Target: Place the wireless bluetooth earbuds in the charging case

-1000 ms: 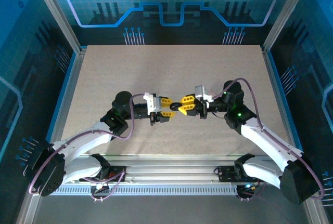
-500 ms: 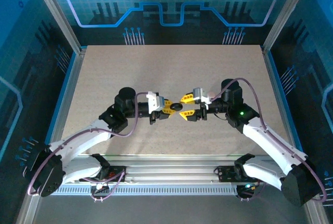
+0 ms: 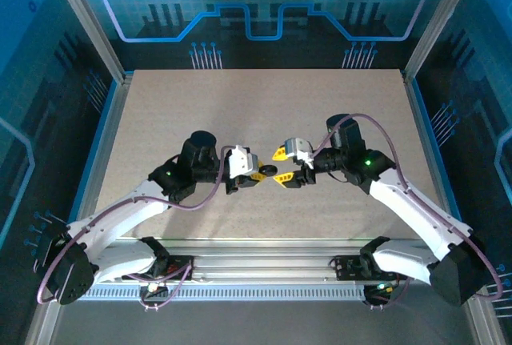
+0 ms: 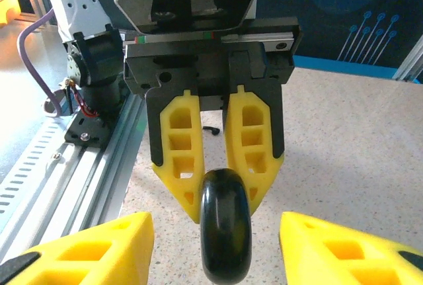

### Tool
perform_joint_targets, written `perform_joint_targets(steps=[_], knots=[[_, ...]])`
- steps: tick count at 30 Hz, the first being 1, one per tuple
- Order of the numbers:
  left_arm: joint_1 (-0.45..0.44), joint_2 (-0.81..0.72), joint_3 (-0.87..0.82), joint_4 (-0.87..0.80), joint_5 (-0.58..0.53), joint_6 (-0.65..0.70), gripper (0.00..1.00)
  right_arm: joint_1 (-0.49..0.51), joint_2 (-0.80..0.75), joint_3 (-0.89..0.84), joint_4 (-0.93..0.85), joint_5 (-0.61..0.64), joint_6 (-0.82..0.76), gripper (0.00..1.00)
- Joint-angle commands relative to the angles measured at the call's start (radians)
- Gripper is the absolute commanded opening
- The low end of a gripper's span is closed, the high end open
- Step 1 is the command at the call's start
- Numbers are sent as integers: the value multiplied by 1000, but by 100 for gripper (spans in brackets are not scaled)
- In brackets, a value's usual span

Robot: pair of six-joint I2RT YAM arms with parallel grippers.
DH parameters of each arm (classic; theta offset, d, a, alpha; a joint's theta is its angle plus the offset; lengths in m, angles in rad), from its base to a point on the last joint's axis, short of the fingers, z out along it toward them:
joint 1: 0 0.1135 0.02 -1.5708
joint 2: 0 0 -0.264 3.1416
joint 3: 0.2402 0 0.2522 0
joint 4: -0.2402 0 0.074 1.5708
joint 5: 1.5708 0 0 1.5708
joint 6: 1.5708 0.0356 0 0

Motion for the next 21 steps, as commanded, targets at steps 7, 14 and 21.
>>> perform_joint_targets(steps=[7, 14, 21], knots=[[-13, 1, 39, -44, -19, 37, 9, 30, 62, 64, -49, -19, -37, 46], [-13, -2, 40, -38, -19, 32, 10, 34, 87, 73, -56, -18, -40, 45], [-12, -13, 37, -30, -21, 23, 9, 36, 95, 77, -56, -13, -43, 34]])
